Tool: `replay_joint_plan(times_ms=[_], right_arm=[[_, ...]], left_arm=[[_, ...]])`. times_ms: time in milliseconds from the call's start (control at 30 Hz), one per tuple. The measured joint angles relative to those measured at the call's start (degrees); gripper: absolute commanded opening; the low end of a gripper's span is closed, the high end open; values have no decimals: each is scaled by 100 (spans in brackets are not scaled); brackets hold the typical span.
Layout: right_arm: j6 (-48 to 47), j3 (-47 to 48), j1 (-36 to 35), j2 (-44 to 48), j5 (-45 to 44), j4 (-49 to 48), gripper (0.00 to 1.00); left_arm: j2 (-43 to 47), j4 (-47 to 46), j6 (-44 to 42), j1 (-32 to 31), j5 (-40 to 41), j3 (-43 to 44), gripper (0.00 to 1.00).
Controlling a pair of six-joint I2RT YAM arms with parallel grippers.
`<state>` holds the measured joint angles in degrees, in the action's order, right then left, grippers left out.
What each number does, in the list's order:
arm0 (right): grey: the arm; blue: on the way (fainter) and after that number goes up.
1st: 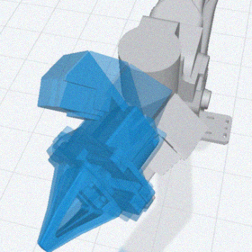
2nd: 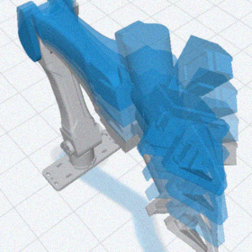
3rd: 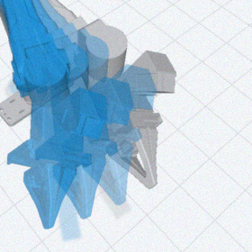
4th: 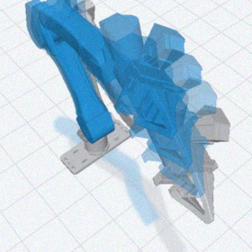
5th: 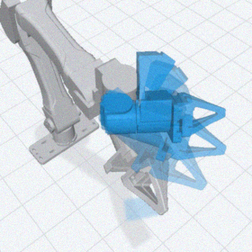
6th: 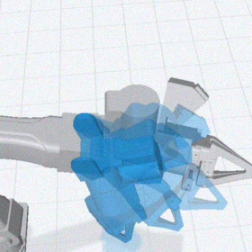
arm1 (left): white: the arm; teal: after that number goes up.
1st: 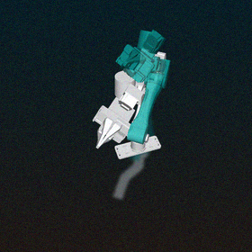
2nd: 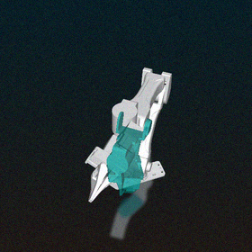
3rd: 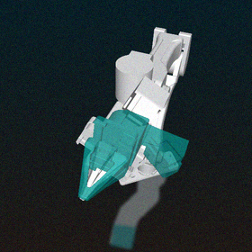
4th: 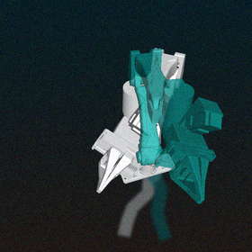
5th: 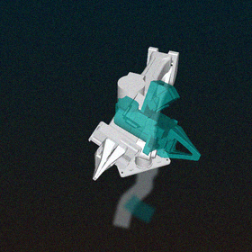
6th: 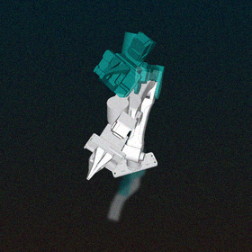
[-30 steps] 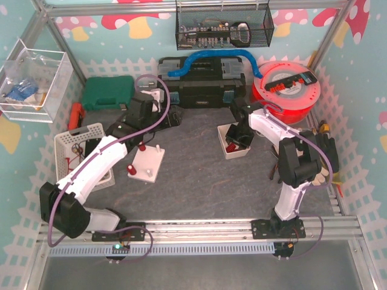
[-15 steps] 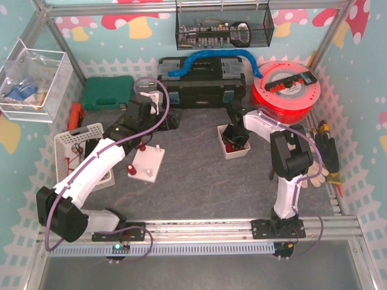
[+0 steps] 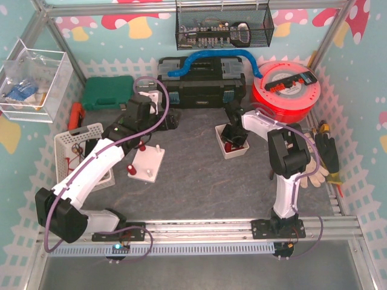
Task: Install the large spring
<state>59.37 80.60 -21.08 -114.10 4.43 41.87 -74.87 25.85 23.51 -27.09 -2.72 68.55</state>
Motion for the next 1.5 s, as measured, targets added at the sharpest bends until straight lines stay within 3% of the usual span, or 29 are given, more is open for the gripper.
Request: replay_joint_plan(times_ms=[267, 633, 1133, 1500], right_arm=[[-1071, 627, 11, 20, -214, 92, 43], [-2216, 531, 2, 140, -17, 702, 40], [-2422, 162, -33, 164, 339, 643, 43], [-2398, 315, -44, -229, 61, 299, 29]], left_arm=[[-48, 26, 7, 0, -7, 111, 99], [-133, 48, 28, -2, -70, 188, 99], [-219, 52, 140, -4, -160, 289, 99], [-229, 190, 181, -4, -131, 319, 99]])
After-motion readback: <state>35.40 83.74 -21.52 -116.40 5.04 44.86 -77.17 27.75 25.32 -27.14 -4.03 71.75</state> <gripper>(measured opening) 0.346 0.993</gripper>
